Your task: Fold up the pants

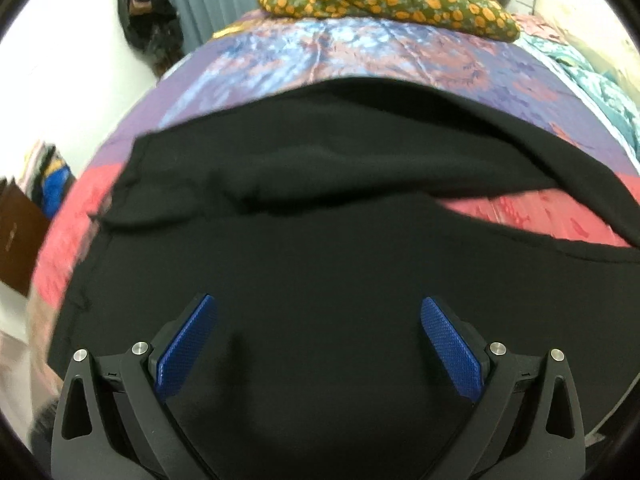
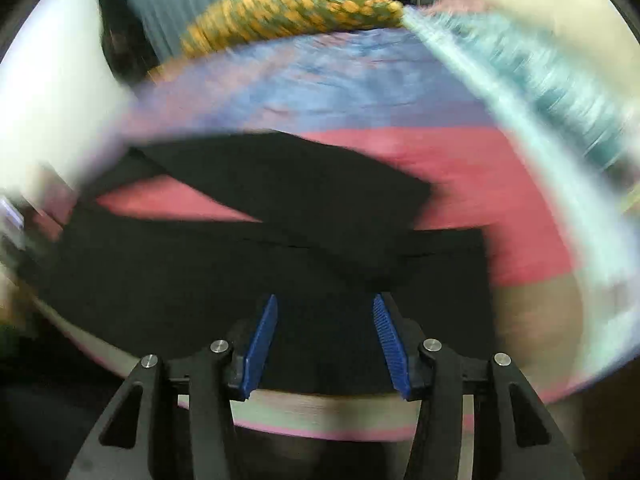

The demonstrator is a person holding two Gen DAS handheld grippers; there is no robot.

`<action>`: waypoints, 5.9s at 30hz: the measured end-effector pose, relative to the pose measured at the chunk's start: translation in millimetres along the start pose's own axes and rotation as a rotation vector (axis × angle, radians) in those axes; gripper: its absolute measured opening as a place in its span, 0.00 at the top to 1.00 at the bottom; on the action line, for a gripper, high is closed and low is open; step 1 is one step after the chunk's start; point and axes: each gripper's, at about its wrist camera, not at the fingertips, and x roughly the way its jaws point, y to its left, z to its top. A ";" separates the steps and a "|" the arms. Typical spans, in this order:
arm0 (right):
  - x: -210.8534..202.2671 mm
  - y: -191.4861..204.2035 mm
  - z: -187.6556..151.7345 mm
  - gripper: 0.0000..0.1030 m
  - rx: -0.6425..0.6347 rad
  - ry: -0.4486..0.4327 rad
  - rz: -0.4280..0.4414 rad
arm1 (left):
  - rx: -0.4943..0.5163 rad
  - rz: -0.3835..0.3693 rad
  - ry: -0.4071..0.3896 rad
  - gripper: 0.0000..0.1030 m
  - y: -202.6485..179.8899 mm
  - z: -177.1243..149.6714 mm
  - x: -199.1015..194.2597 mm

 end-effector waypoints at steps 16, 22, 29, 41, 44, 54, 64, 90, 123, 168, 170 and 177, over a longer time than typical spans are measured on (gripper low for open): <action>60.6 -76.7 -22.4 0.52 0.852 -0.272 0.100 | -0.105 -0.022 0.038 0.01 15.3 -20.3 14.3; 56.7 -74.9 -17.4 0.84 0.833 -0.249 -0.094 | -0.059 -0.018 0.040 0.01 7.4 -20.0 15.4; -12.5 -24.2 19.8 0.86 0.513 -0.381 -0.113 | -0.050 -0.052 0.046 0.01 13.7 10.1 10.1; -70.4 33.8 49.3 0.86 0.319 -0.464 -0.059 | -0.271 -0.345 0.207 0.01 18.0 134.1 65.5; -77.9 41.5 49.0 0.86 0.284 -0.474 -0.060 | -0.328 -0.380 0.234 0.01 19.7 154.7 79.4; -101.8 49.2 41.9 0.86 0.232 -0.507 -0.052 | -0.474 -0.350 0.248 0.01 22.2 192.6 126.6; -124.3 41.9 30.8 0.86 0.194 -0.520 -0.069 | -0.647 -0.444 0.165 0.94 56.5 184.2 115.2; -10.3 -119.2 -20.3 0.87 0.315 0.077 -0.329 | -0.397 -0.363 0.142 0.92 22.7 -62.7 -53.2; 1.9 -96.2 -18.4 0.87 0.170 0.153 -0.490 | -0.283 -0.265 0.202 0.96 14.4 -94.1 -55.8; 106.8 152.6 -48.7 0.00 -0.147 -0.011 -0.180 | -0.162 0.242 0.084 0.32 114.9 -77.5 -52.5; 109.8 156.9 -49.9 0.00 -0.145 -0.024 -0.191 | -0.165 0.213 0.061 0.29 108.6 -70.9 -60.6; 103.1 162.7 -54.3 0.00 -0.143 -0.043 -0.197 | -0.125 0.028 -0.019 0.17 63.0 -33.2 -75.5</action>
